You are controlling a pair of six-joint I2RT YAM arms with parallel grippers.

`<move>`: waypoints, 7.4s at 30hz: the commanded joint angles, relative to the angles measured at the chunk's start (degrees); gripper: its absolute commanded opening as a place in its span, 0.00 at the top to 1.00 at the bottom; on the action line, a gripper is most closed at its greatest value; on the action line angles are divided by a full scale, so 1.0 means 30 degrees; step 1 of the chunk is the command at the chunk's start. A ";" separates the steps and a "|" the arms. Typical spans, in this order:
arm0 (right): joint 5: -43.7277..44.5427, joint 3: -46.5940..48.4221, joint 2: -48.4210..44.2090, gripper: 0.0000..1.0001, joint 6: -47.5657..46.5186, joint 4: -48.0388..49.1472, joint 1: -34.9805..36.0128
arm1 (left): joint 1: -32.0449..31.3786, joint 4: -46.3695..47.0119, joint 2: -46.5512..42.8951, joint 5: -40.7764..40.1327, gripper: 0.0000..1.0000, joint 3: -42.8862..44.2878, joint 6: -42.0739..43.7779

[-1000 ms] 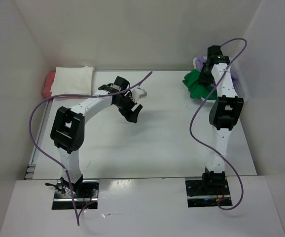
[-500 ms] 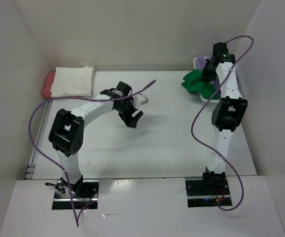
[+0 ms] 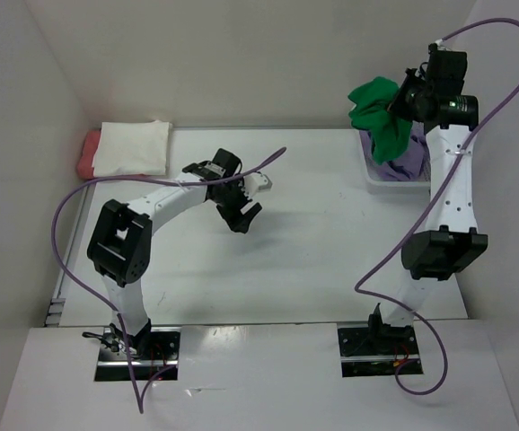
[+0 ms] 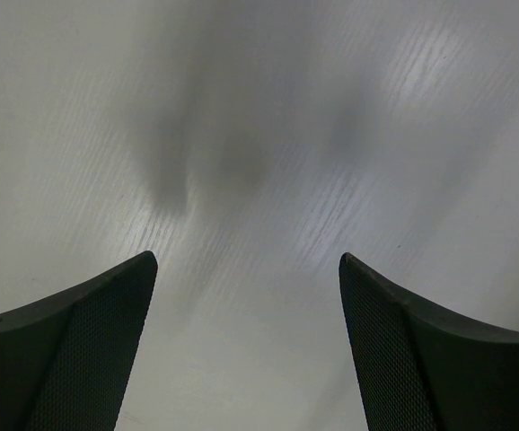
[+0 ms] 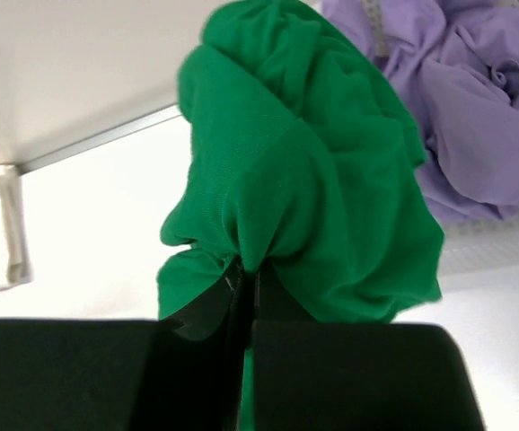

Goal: Fold and stack the t-shirts
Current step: Grab crumpled tshirt from bin with the right arm, then move the tshirt to the center of the board, then flatten out the tshirt

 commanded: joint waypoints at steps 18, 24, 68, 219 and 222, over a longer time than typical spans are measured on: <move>-0.3109 -0.6712 -0.2850 0.35 -0.1621 0.2473 0.6980 | 0.6577 0.0475 -0.5075 -0.3192 0.07 0.1189 -0.0728; -0.2390 -0.9300 -0.2611 0.00 -0.0920 0.2998 0.8299 | 0.7080 0.0124 -0.6048 -0.2784 0.06 -0.0098 -0.0144; -0.3802 -0.4436 -0.2407 1.00 -0.0127 0.1948 1.1814 | 0.5322 -0.0317 -0.4112 -0.2517 0.04 -0.0686 -0.0228; -0.2147 -0.7872 0.5476 1.00 0.1601 0.4057 0.5927 | 0.1271 -0.1692 -0.0445 -0.1159 1.00 0.1624 0.2582; -0.2530 -0.5734 0.4246 1.00 0.1601 0.3384 0.5166 | 0.2914 -0.1692 -0.1531 -0.2894 1.00 0.4491 0.2174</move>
